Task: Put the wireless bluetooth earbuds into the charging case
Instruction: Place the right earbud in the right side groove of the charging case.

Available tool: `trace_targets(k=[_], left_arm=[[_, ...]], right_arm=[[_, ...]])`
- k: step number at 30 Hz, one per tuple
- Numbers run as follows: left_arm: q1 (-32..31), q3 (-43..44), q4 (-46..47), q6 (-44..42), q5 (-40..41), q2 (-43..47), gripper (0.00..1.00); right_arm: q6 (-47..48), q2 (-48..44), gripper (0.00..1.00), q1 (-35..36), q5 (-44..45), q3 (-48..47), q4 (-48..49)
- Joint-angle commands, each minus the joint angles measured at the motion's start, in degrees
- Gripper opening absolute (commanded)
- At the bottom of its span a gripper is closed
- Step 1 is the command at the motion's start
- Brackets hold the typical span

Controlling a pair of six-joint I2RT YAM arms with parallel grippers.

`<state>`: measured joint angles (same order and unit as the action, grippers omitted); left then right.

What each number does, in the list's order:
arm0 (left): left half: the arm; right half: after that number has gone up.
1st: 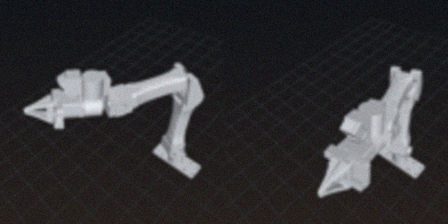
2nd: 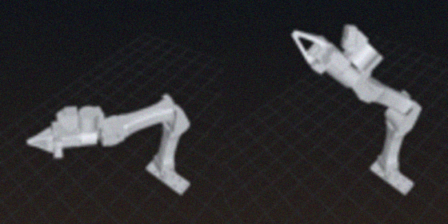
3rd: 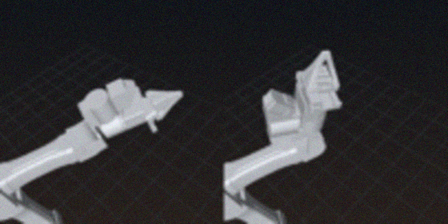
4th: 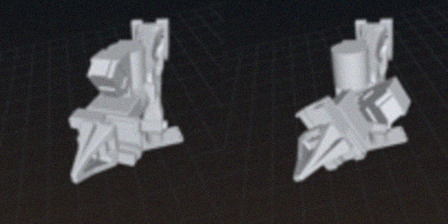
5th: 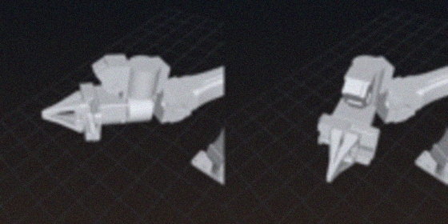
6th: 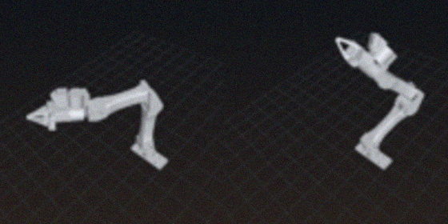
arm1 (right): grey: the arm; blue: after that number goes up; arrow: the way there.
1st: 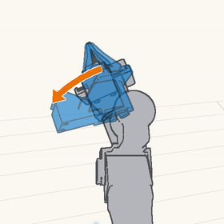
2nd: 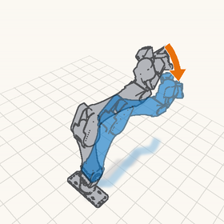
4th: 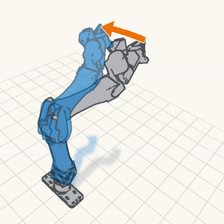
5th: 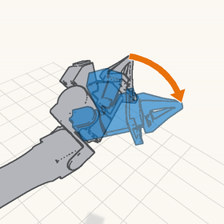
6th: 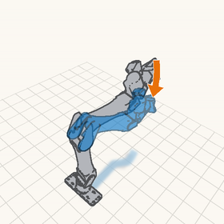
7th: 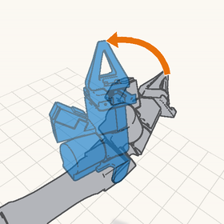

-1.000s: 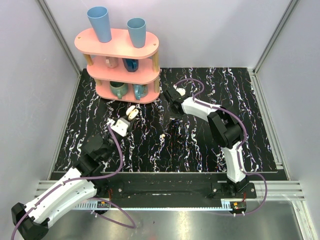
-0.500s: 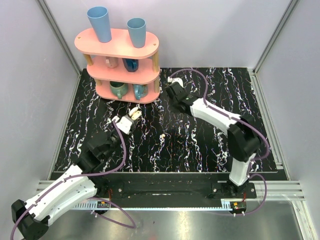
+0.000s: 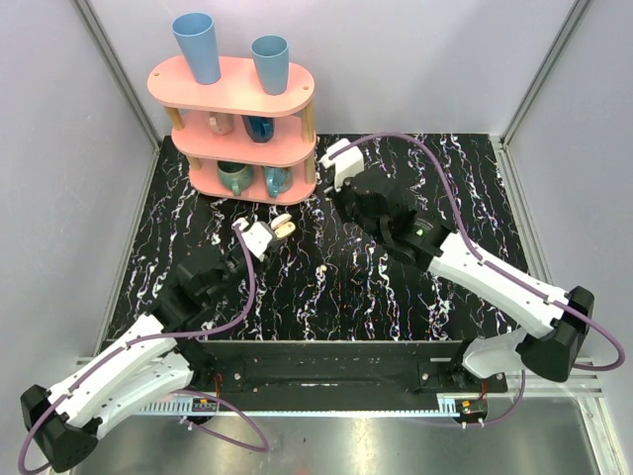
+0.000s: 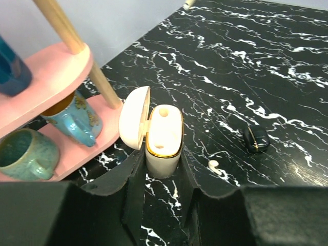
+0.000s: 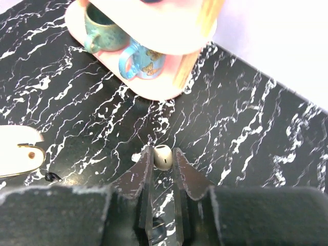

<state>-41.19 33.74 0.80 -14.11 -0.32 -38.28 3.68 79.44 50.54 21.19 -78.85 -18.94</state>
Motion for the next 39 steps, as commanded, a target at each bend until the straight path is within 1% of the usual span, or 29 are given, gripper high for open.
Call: trace_targets(k=[1, 5, 8, 11, 15, 27, 28, 39], left_arm=[[0.93, 3.97, -0.71, 1.54, -6.09, -1.00, 0.00], [3.30, 4.41, -0.36, 2.77, -9.87, -0.92, 0.00], [4.62, 4.58, -0.01, 3.82, -12.50, -0.92, 0.00], [5.50, 5.19, -0.53, 4.27, -14.18, -1.53, 0.00], [5.77, 6.08, -0.71, 4.61, -15.50, -2.59, 0.00], [6.30, 6.17, -0.71, 5.41, -18.40, -2.85, 0.00], [6.30, 6.43, -0.71, 5.67, -18.66, -2.94, 0.00], [7.35, 8.54, -2.47, 7.52, -20.34, -4.35, 0.00]], right_arm=[[11.85, -1.92, 0.00, 5.68, 3.84, -1.39, 3.64], [19.42, -2.45, 0.00, 10.87, 4.47, -1.05, 5.49], [24.25, -2.45, 0.00, 13.51, 6.14, 0.44, 7.24], [28.21, -2.71, 0.00, 15.28, 7.55, 2.73, 10.76], [33.65, -2.54, 0.00, 16.69, 6.67, 4.93, 14.01], [35.69, -1.48, 0.00, 17.40, 4.13, 7.39, 18.41], [35.87, -1.39, 0.00, 17.48, 4.04, 7.65, 20.24], [37.71, -1.92, 0.00, 18.27, 3.16, 10.12, 21.05]])
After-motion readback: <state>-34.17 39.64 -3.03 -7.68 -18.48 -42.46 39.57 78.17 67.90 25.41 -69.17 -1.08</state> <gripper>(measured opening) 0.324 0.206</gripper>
